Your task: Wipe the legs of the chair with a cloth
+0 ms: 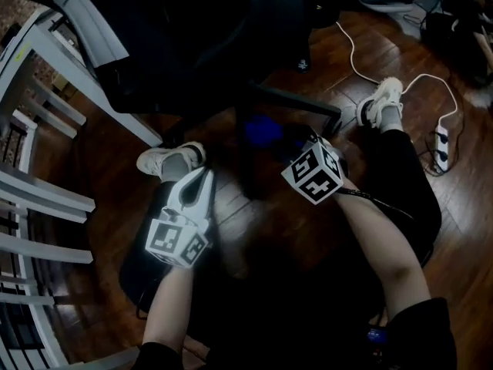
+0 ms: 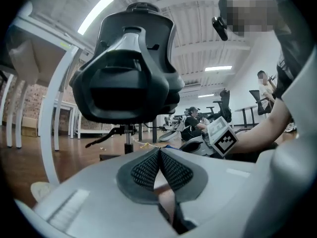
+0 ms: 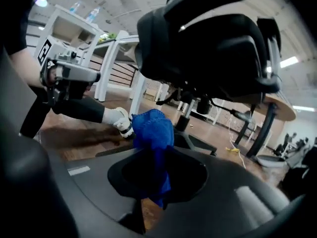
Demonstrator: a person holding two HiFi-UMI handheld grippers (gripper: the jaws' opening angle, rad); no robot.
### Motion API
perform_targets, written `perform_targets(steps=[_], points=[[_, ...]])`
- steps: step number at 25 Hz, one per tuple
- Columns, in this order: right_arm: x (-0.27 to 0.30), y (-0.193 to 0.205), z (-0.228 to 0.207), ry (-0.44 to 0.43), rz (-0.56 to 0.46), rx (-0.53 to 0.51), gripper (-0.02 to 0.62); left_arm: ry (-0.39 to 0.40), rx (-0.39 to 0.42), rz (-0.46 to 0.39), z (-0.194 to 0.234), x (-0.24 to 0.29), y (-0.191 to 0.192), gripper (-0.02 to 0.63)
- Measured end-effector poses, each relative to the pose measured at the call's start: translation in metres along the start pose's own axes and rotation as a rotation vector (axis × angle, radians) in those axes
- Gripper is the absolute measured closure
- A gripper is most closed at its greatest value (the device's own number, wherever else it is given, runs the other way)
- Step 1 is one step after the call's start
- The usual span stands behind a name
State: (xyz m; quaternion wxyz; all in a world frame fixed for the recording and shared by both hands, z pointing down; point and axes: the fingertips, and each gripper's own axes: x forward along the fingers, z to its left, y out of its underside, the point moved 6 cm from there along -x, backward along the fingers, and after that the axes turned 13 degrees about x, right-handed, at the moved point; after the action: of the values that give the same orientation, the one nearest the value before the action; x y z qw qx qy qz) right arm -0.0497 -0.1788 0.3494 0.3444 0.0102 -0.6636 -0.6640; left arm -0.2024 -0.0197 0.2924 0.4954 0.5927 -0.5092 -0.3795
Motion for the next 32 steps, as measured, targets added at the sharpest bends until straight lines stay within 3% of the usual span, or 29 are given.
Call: perform_targets(steps=[4,6,8,13,19,24,29,32], points=[[0.027,0.022,-0.046,-0.004,0.006,0.343,0.511,0.025,-0.032,0.071,-0.007,0.015,0.020,0.601],[0.041,0.025,-0.065,-0.038,-0.049,0.542,0.511,0.021,-0.028,0.089,-0.011,0.026,0.024,0.601],[0.049,0.027,-0.070,-0.062,-0.117,0.656,0.512,0.024,-0.014,0.111,-0.012,0.038,0.025,0.601],[0.066,0.020,-0.051,-0.130,-0.222,0.682,0.511,-0.014,-0.033,0.171,-0.018,0.051,0.022,0.601],[0.084,0.023,-0.079,-0.133,-0.218,0.713,0.511,0.008,-0.013,0.230,-0.026,0.086,0.035,0.601],[0.082,0.033,-0.103,-0.109,-0.209,0.656,0.511,0.022,-0.018,0.221,-0.035,0.107,0.038,0.601],[0.094,0.036,-0.126,-0.097,-0.218,0.815,0.511,0.062,-0.025,0.208,-0.035,0.119,0.041,0.601],[0.113,0.028,-0.130,-0.100,-0.201,0.824,0.511,0.070,-0.013,0.215,-0.033,0.115,0.045,0.601]])
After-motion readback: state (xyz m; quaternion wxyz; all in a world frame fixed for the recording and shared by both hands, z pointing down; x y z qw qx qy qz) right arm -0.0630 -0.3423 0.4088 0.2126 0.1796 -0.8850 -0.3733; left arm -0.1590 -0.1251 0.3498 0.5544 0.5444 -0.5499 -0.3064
